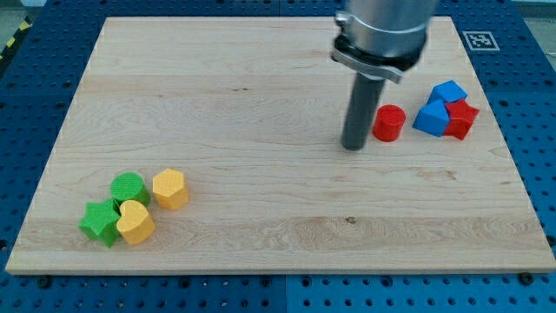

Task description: Move the red circle closer to group of the blocks

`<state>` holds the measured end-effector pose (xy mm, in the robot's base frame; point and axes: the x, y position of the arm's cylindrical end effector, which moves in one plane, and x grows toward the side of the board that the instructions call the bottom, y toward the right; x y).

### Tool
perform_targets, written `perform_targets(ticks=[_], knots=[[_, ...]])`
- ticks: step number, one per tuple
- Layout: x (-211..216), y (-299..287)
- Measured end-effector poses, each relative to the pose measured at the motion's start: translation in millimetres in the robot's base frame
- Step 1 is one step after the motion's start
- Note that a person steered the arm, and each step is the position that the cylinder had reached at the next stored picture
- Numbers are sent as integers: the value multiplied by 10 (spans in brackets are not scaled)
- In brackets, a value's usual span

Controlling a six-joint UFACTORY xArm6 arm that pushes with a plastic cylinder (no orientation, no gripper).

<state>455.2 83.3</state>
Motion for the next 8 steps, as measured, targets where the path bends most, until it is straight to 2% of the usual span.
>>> perform_targets(ticks=[2,4,6,8], knots=[[-42,50],[-41,673],[-31,691],[835,534]])
